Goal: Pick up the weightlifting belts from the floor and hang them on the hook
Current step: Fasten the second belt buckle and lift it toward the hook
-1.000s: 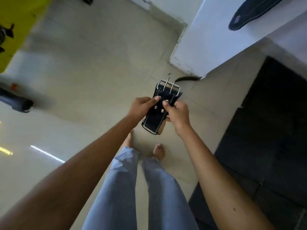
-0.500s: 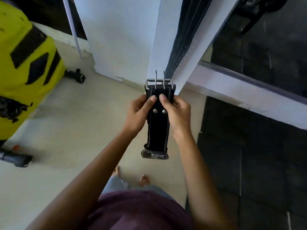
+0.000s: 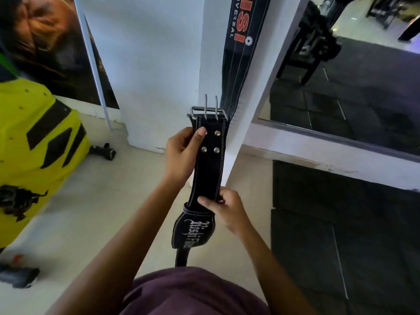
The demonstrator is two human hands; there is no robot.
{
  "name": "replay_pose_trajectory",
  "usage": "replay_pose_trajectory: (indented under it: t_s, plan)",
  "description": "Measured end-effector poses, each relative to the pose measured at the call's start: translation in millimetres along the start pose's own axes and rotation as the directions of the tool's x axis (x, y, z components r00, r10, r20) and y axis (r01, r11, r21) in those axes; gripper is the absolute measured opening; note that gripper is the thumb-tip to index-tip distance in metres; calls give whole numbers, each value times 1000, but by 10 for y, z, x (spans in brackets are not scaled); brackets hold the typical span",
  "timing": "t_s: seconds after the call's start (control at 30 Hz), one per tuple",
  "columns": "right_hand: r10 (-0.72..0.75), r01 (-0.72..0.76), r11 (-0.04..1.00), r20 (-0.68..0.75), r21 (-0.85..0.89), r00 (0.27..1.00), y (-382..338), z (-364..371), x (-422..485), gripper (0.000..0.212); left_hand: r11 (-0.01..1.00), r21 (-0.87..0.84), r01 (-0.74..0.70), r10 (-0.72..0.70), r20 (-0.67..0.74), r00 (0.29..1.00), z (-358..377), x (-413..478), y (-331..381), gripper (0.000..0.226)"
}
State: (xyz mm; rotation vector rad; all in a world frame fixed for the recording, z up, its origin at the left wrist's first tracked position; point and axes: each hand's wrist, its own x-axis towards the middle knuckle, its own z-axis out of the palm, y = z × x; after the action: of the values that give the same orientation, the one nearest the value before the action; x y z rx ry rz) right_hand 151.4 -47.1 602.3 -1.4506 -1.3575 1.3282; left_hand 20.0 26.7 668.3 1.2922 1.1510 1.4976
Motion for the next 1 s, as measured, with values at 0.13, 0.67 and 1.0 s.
replay_pose_trajectory:
  t_s: [0.13, 0.67, 1.0]
  plan:
    - [-42, 42, 998, -6, 52, 999, -191, 0, 74, 23, 997, 45, -57, 56, 26, 998, -113, 6, 124, 49]
    - [-99, 88, 986, 74, 140, 992, -622, 247, 314, 14, 992, 53, -113, 115, -24, 993, -496, 67, 258, 45]
    - [-223, 252, 940, -143, 229, 964, -876, 211, 458, 5, 999, -51, -3, 7, 85, 996, -431, 155, 215, 39]
